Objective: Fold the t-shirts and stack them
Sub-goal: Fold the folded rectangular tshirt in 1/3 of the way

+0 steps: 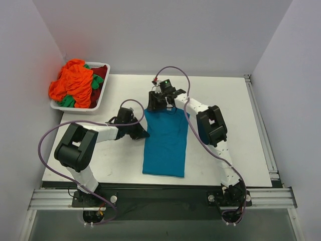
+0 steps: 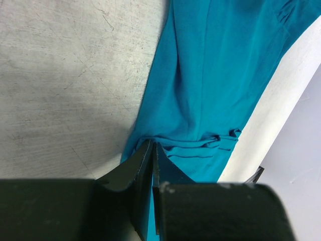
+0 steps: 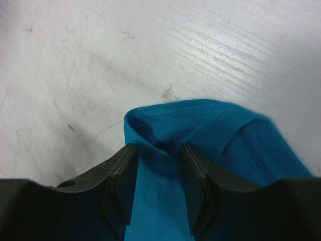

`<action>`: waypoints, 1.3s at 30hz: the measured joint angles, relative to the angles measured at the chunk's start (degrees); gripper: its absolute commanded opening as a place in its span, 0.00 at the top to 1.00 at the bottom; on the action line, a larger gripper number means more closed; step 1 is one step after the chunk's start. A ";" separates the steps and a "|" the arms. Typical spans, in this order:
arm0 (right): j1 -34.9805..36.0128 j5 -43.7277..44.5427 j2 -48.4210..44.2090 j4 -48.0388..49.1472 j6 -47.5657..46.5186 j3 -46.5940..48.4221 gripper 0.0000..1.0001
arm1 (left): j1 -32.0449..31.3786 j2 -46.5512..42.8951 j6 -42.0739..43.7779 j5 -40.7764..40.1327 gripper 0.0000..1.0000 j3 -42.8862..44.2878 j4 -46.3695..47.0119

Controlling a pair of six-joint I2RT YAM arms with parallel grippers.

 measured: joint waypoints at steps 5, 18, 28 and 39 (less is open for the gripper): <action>0.28 -0.28 1.38 -0.07 -0.48 0.79 0.74 | 0.00 0.11 -0.02 0.00 0.87 0.00 0.09; -0.07 2.54 -2.03 2.08 1.38 -5.44 0.99 | 0.00 0.37 -0.59 -0.83 0.91 -0.02 0.02; -1.09 5.64 -11.10 3.69 2.86 -11.74 1.00 | 0.00 0.37 -1.20 -1.31 0.92 -0.33 0.09; -1.70 10.95 -13.77 2.23 2.54 -16.50 1.00 | 0.00 0.39 -1.33 -1.46 0.92 -0.37 0.15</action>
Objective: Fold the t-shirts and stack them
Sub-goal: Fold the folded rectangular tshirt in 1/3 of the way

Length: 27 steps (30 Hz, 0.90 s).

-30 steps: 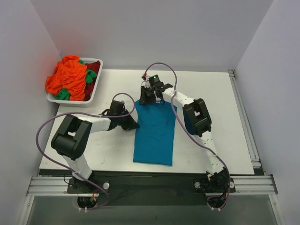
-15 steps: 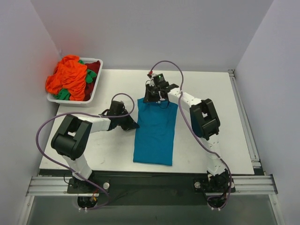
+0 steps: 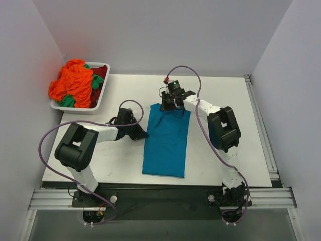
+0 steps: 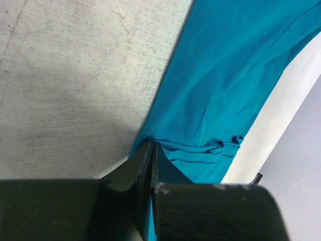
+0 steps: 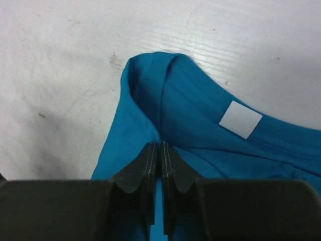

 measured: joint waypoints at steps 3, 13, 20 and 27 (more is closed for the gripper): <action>0.00 1.86 0.00 -0.94 -0.35 -0.13 1.00 | 0.00 0.00 0.00 0.00 0.92 0.00 0.00; -0.09 4.09 0.68 -1.38 -0.55 -0.22 0.96 | 0.00 0.00 0.02 0.00 0.91 0.00 0.00; -0.57 4.17 2.86 -2.51 -0.59 -0.11 0.91 | 0.00 0.00 0.50 0.00 0.87 0.85 -0.90; -1.07 4.15 2.86 -3.45 -0.87 0.46 0.72 | 0.00 0.00 2.12 0.33 0.84 4.92 -2.40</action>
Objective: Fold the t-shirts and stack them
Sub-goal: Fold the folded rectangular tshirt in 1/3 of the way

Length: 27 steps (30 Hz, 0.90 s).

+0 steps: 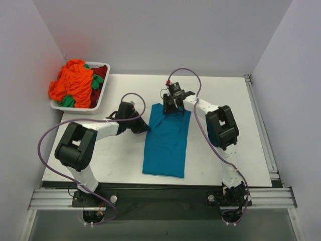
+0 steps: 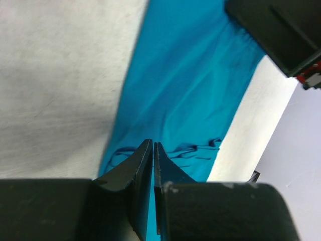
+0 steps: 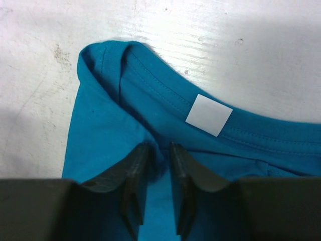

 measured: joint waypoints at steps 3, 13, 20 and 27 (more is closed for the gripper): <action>-0.24 -0.02 -0.04 -0.94 -0.13 1.33 0.60 | 0.00 0.00 0.83 0.31 0.83 2.56 -0.63; -1.62 0.00 -5.53 -2.60 1.11 1.31 0.67 | 0.00 2.67 1.84 1.42 0.83 9.97 -2.47; -3.45 -0.04 -19.19 -1.88 5.75 -11.02 0.69 | -0.15 10.84 2.80 3.45 0.83 16.92 -1.73; -4.48 0.13 -28.20 -1.51 9.73 -26.58 0.69 | -0.98 19.37 3.72 4.55 0.83 22.56 -0.44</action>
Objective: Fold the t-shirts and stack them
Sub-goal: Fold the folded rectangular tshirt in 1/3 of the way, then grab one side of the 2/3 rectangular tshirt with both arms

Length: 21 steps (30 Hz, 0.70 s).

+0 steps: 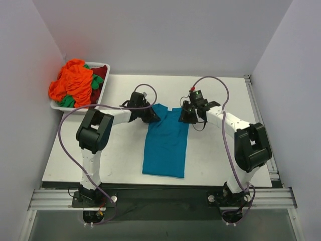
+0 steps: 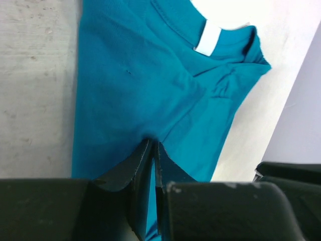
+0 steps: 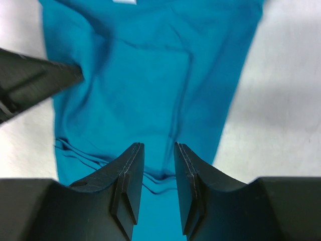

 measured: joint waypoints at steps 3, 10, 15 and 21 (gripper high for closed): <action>-0.02 0.09 -0.81 0.11 1.03 -4.35 0.69 | -0.79 1.86 0.00 -0.37 0.82 1.16 -0.02; -0.04 0.07 -2.01 0.17 2.23 -9.31 0.69 | -1.79 1.90 -0.20 -2.25 0.80 1.62 0.09; -0.13 0.04 -7.87 0.00 3.26 -11.85 0.68 | -1.79 0.48 0.44 -2.40 0.66 1.62 -0.90; 0.44 -0.26 -19.06 -0.50 5.97 -20.00 0.67 | -2.05 -14.93 1.60 -6.32 0.47 -6.12 -5.01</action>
